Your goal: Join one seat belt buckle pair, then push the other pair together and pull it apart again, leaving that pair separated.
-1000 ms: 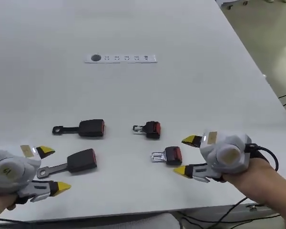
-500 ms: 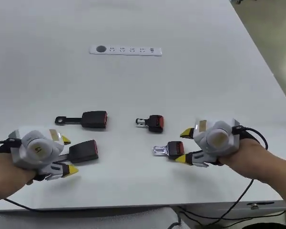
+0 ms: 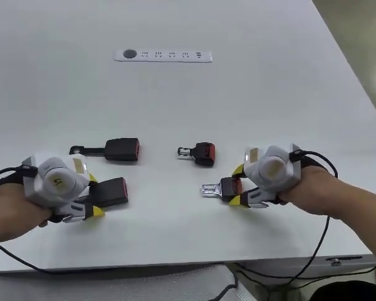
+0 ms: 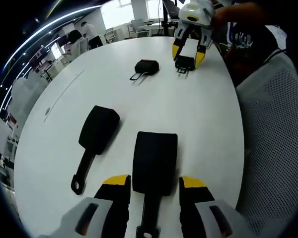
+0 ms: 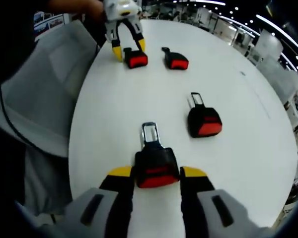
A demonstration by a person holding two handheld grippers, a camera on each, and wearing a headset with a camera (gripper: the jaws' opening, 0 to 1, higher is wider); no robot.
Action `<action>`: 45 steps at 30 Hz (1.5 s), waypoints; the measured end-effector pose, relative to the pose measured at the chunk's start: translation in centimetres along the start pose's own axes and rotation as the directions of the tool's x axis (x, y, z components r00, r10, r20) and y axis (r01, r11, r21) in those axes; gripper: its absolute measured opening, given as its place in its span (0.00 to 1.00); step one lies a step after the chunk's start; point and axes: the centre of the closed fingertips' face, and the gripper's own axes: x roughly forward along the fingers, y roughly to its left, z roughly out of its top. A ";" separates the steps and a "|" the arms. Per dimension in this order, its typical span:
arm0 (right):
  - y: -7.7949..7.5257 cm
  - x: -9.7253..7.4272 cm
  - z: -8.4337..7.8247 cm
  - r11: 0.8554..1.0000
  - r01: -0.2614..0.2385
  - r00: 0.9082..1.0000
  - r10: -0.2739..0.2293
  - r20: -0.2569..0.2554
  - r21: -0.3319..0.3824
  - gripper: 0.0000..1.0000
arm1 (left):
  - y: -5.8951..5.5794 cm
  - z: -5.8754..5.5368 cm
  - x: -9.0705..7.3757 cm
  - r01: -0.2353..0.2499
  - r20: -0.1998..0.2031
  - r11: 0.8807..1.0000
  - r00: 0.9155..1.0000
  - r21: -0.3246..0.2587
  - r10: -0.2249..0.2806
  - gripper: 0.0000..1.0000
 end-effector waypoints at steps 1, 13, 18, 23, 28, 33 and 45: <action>0.0 0.1 0.0 1.000 -0.002 1.000 0.002 -0.001 -0.001 0.38 | 0.0 0.1 0.1 0.009 -0.004 1.000 1.000 0.009 -0.009 0.37; 0.0 0.2 0.0 0.998 -0.052 0.998 0.051 -0.021 -0.023 0.35 | -0.5 0.2 0.3 0.116 -0.090 0.977 0.991 0.181 -0.101 0.32; 0.1 0.2 -0.1 0.998 -0.064 0.997 0.063 -0.035 -0.019 0.35 | -0.7 0.3 0.3 0.149 -0.116 0.966 0.985 0.214 -0.126 0.32; 0.0 0.2 -0.2 0.997 -0.071 0.997 0.070 -0.043 -0.018 0.35 | -0.9 0.3 0.4 0.152 -0.125 0.961 0.984 0.232 -0.125 0.31; 0.1 0.3 -0.2 0.997 -0.078 0.996 0.077 -0.050 -0.021 0.35 | -0.7 0.1 0.6 0.160 -0.143 0.960 0.981 0.228 -0.130 0.32; 0.1 0.3 -0.2 0.997 -0.078 0.995 0.077 -0.056 -0.021 0.35 | -0.5 0.0 0.7 0.169 -0.166 0.957 0.977 0.237 -0.132 0.31; 0.0 0.3 0.0 0.998 -0.070 0.996 0.070 -0.046 0.001 0.35 | -0.1 -0.4 0.9 0.171 -0.176 0.960 0.975 0.224 -0.132 0.32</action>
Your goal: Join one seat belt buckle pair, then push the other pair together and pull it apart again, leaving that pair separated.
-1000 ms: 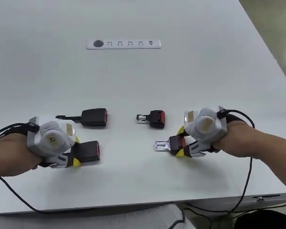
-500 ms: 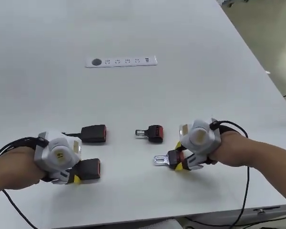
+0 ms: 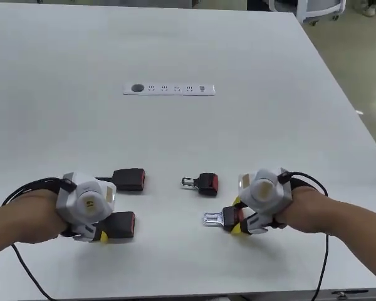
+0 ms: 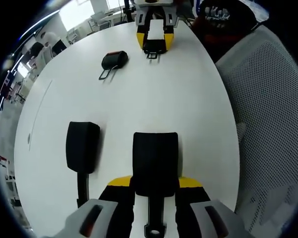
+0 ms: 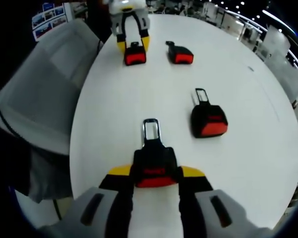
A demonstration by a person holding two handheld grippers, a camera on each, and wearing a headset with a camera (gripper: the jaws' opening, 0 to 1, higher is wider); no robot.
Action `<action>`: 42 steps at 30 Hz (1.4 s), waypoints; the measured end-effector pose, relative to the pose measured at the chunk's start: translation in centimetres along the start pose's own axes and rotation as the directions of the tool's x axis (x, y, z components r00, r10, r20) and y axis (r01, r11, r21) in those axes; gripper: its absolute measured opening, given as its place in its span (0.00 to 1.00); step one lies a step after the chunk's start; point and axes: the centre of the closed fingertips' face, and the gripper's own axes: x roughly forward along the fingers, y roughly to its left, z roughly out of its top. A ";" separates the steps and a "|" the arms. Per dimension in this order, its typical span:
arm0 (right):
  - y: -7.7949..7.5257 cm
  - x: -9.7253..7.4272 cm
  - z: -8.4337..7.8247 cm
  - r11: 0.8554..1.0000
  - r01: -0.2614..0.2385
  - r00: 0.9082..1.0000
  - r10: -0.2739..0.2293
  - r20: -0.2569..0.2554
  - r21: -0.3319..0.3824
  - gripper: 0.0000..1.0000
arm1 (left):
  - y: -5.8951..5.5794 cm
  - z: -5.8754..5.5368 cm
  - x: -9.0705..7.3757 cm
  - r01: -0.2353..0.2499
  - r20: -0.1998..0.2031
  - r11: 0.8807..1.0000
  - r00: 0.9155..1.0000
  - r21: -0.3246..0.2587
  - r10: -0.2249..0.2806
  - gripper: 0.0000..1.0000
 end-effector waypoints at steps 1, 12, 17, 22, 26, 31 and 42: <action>0.0 0.0 0.0 1.000 0.001 1.000 -0.001 0.003 0.007 0.35 | 0.0 0.0 0.0 0.000 -0.001 1.000 1.000 -0.003 0.000 0.32; 0.3 0.2 0.6 0.999 0.024 0.999 -0.023 -0.033 0.024 0.35 | -0.1 0.0 0.1 -0.009 -0.002 1.000 1.000 0.016 0.009 0.31; 0.9 0.9 2.1 1.000 0.026 1.000 -0.026 -0.005 0.017 0.35 | -0.2 0.1 0.1 -0.008 0.003 1.000 1.000 0.021 0.008 0.31; 0.9 1.7 3.8 0.999 0.038 0.999 -0.039 0.024 0.036 0.35 | -0.3 0.1 0.1 -0.008 0.003 1.000 1.000 0.019 0.008 0.32; 1.4 2.4 5.3 0.999 0.037 0.998 -0.039 0.048 0.035 0.35 | -0.3 0.1 0.1 -0.004 0.004 1.000 1.000 0.026 0.004 0.32; 2.0 3.2 6.9 0.999 0.036 0.997 -0.038 0.073 0.033 0.35 | -0.4 0.2 0.1 0.007 0.021 1.000 1.000 0.029 -0.007 0.32; 3.1 4.8 10.6 0.999 0.021 0.992 -0.024 0.120 0.026 0.36 | -0.5 0.3 0.2 0.020 -0.001 0.999 1.000 0.036 -0.020 0.32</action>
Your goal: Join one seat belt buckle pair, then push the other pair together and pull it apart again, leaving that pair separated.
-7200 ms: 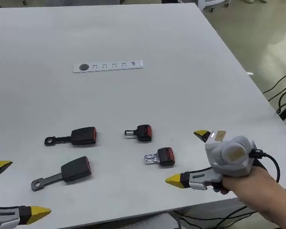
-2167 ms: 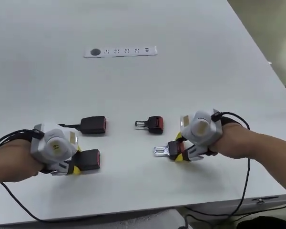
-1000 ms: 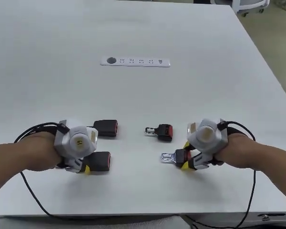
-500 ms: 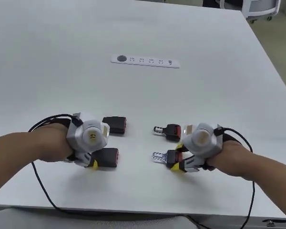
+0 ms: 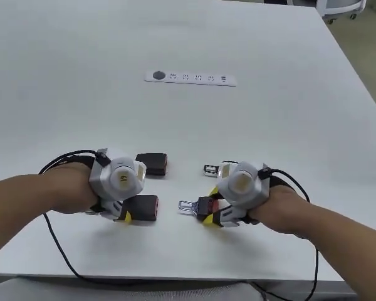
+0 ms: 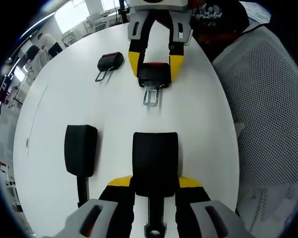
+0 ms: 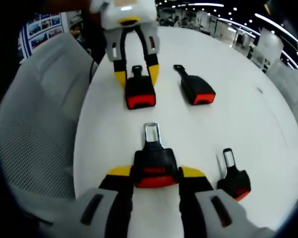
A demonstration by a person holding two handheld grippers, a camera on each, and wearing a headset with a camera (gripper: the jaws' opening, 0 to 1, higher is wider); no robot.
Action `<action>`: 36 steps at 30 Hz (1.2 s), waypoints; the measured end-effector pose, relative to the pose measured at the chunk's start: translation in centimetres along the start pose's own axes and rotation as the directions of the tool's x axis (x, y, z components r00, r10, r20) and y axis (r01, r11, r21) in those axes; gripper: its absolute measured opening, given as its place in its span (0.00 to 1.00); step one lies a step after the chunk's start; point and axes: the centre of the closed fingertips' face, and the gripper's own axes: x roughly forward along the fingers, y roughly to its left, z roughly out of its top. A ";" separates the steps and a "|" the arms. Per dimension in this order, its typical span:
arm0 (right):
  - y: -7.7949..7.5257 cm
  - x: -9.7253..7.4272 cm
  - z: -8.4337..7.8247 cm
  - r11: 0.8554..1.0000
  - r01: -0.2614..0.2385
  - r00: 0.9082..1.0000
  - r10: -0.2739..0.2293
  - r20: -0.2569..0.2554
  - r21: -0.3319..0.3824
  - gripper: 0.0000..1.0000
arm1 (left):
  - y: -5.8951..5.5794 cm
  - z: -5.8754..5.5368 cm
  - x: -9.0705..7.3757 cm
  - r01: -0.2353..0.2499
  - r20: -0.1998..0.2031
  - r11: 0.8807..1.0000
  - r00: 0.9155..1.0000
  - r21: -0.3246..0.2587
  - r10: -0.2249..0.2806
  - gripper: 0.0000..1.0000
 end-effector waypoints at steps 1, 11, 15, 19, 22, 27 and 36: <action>0.1 0.2 0.4 1.000 -0.001 1.000 0.001 0.003 -0.004 0.36 | 0.0 0.0 0.0 -0.002 0.000 1.000 1.000 -0.001 0.002 0.32; 1.1 1.9 2.9 0.998 -0.013 1.000 0.013 0.003 -0.062 0.35 | 0.0 0.0 0.0 -0.004 -0.008 1.000 1.000 0.000 0.004 0.32; 0.8 2.1 3.1 0.997 -0.007 1.000 0.007 -0.009 -0.072 0.35 | 0.0 0.0 -0.1 -0.004 -0.012 1.000 1.000 -0.001 0.004 0.32; 0.8 2.1 3.1 0.998 -0.008 1.000 0.007 -0.008 -0.068 0.35 | 0.0 -0.1 0.0 -0.006 -0.015 1.000 1.000 -0.002 0.006 0.32; 0.7 2.1 3.1 0.997 -0.004 1.000 0.004 -0.008 -0.071 0.35 | 0.1 -0.1 0.0 -0.006 -0.014 1.000 1.000 -0.004 0.005 0.32; 0.7 2.1 3.1 0.996 0.013 1.000 -0.013 -0.001 -0.088 0.35 | 0.1 -0.1 0.0 -0.001 -0.017 1.000 1.000 -0.005 0.001 0.32; 1.1 2.8 4.2 0.996 0.022 0.999 -0.020 0.028 -0.088 0.35 | 0.0 0.1 0.0 0.004 -0.029 1.000 1.000 0.026 -0.004 0.32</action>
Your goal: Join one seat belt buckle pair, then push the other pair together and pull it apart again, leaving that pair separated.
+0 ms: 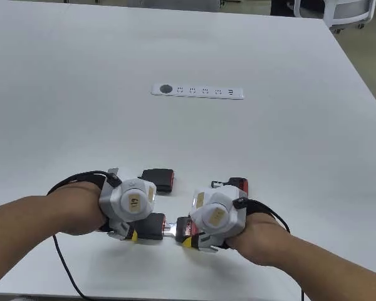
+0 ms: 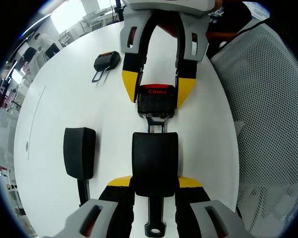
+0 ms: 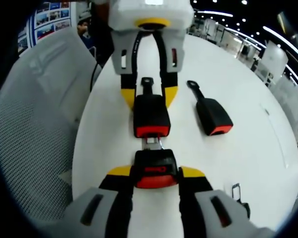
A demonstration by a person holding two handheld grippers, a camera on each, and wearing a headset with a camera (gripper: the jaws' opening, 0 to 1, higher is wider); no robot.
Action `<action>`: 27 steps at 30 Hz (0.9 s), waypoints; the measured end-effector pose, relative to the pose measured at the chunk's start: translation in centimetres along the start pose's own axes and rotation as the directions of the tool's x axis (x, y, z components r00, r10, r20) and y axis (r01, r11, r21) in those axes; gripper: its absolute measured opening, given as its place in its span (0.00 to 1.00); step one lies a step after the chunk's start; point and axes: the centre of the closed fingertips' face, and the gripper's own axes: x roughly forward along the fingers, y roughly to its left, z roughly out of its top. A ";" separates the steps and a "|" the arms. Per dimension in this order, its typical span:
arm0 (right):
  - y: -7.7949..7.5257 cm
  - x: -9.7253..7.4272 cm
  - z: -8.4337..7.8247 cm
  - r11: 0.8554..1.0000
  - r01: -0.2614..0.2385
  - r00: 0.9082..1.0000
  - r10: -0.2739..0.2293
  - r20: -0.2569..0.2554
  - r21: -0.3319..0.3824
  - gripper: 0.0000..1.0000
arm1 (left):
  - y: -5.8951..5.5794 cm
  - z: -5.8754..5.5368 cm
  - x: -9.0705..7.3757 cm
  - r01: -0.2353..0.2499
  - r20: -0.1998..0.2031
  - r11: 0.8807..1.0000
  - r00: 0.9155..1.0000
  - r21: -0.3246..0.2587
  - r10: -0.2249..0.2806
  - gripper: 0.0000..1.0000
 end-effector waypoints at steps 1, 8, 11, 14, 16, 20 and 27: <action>0.0 0.0 -0.1 1.000 -0.003 1.000 0.003 0.002 -0.001 0.35 | 0.0 0.0 0.0 -0.001 0.004 1.000 1.000 -0.003 0.001 0.32; 0.0 0.2 0.3 1.000 -0.006 1.000 0.006 0.004 0.015 0.34 | 0.1 0.0 -0.1 0.002 0.040 1.000 0.999 -0.004 -0.002 0.31; 0.0 0.5 0.8 1.000 -0.005 1.000 0.005 0.006 0.012 0.34 | 0.1 0.1 -0.1 0.000 0.033 1.000 0.999 0.001 0.000 0.31; 0.1 0.7 1.3 1.000 -0.005 1.000 0.005 0.006 0.002 0.34 | 0.1 0.0 -0.1 0.000 0.030 1.000 1.000 0.003 -0.001 0.31; 0.1 0.8 1.6 1.000 -0.006 1.000 0.006 0.005 0.002 0.34 | 0.1 0.1 -0.1 0.000 0.029 1.000 1.000 0.005 0.000 0.30; 0.2 1.2 2.4 1.000 -0.008 1.000 0.008 0.025 0.007 0.33 | 0.0 0.0 -0.1 -0.004 0.024 1.000 1.000 -0.007 0.004 0.30; 0.4 0.9 1.9 1.000 -0.005 1.000 0.005 0.002 0.001 0.33 | 0.0 0.0 -0.1 -0.002 0.014 1.000 1.000 0.010 0.002 0.30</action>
